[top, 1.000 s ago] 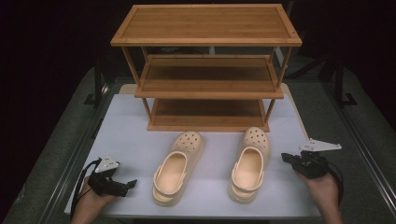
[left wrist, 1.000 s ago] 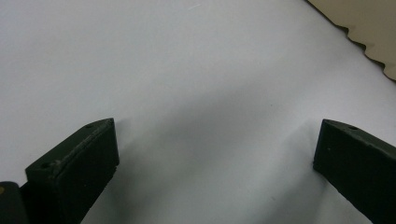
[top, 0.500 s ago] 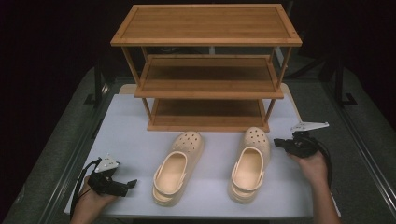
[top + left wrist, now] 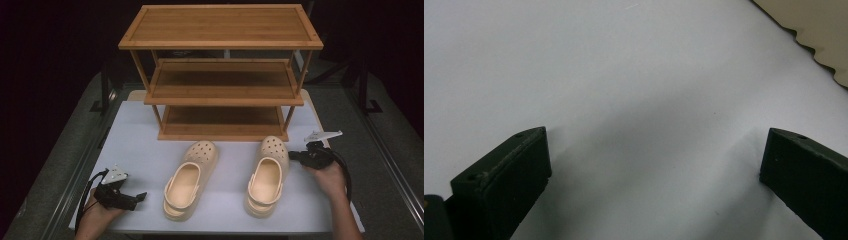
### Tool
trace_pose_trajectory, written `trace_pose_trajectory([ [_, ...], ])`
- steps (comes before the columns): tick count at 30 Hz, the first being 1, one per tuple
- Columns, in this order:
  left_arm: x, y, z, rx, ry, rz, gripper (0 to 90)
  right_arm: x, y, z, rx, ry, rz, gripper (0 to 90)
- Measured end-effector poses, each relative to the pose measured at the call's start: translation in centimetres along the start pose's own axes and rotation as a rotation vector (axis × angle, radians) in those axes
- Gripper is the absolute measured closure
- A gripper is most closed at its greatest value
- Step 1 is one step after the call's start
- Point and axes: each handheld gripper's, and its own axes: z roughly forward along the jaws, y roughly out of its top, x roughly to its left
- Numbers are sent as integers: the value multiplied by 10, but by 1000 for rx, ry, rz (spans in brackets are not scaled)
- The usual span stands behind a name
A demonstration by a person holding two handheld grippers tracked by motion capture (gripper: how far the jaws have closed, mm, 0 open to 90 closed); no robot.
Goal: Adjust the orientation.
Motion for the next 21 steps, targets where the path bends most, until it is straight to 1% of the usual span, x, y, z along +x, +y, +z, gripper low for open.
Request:
trace_pose_trajectory([
  [4,0,0,0,0,1,0,0,-2,1,2,-1,21,2,898],
  [9,0,0,0,0,0,0,0,-4,3,4,1,35,4,898],
  [14,0,0,0,-2,1,-1,0,-2,9,9,13,39,-11,898],
  [21,0,0,0,-2,1,0,0,4,22,24,13,58,-26,898],
])
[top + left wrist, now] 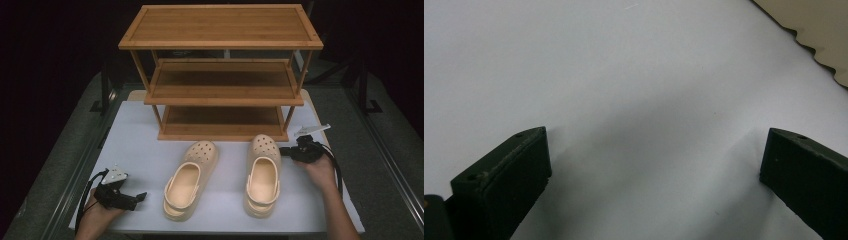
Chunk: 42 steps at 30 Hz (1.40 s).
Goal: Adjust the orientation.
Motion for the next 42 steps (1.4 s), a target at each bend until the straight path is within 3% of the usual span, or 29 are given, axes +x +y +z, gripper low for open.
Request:
trace_pose_trajectory([
  [18,0,0,0,0,-1,0,0,22,33,34,-2,58,-53,898],
  [36,0,0,0,1,-2,0,0,44,55,58,-3,102,-101,898],
  [42,0,0,0,1,-2,0,0,44,54,58,8,100,-98,898],
])
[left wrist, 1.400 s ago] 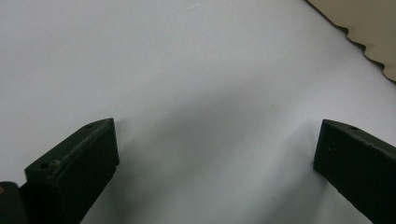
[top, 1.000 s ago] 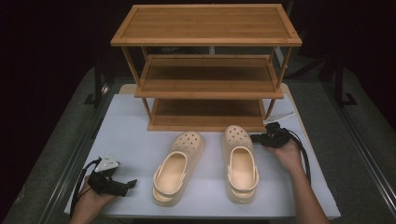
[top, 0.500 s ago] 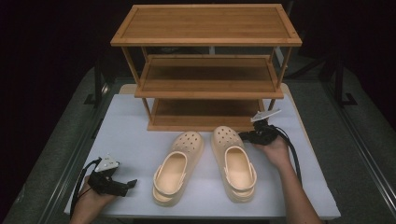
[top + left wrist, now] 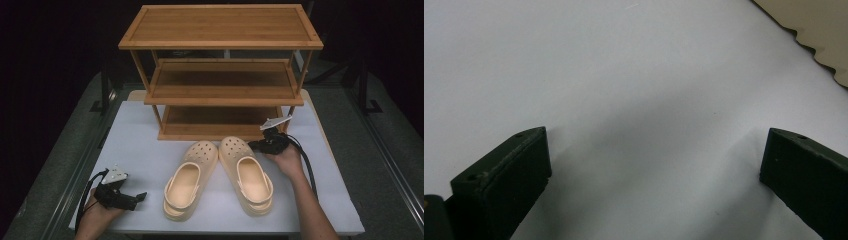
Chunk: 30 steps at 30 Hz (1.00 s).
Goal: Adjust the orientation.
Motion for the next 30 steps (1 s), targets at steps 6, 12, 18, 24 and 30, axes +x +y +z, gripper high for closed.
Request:
trace_pose_trajectory([
  [6,0,0,0,0,0,0,0,2,-2,-9,-9,-24,-1,892],
  [12,0,0,0,1,-1,1,0,3,-11,-26,-37,-45,27,815],
  [18,0,0,0,1,0,1,0,6,-22,-45,-49,-61,44,744],
  [24,0,0,0,2,0,1,0,13,-36,-65,-68,-108,78,695],
  [30,0,0,0,2,-1,1,0,21,-49,-80,-72,-119,92,667],
])
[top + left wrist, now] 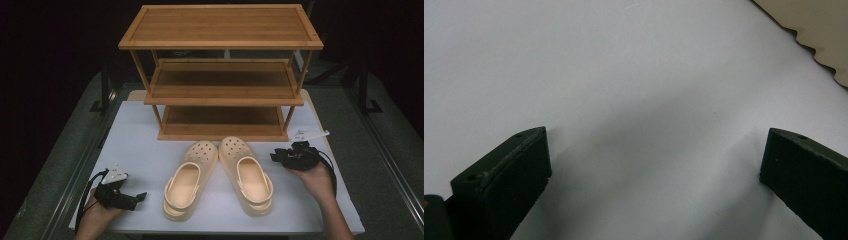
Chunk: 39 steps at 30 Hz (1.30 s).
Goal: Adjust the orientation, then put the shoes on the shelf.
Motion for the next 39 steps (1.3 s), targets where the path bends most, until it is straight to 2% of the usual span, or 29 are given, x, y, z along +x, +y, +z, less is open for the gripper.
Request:
trace_pose_trajectory([
  [9,0,0,0,-1,1,0,0,10,-16,-26,-38,1,13,573],
  [15,0,0,0,1,0,1,0,18,-13,-33,-80,36,23,473],
  [23,0,0,0,-1,0,0,0,33,-4,-29,-76,85,-17,413],
  [29,0,0,0,1,0,0,0,43,2,-23,-75,115,-39,402],
  [39,0,0,0,0,-1,0,0,50,10,1,-55,138,-54,401],
])
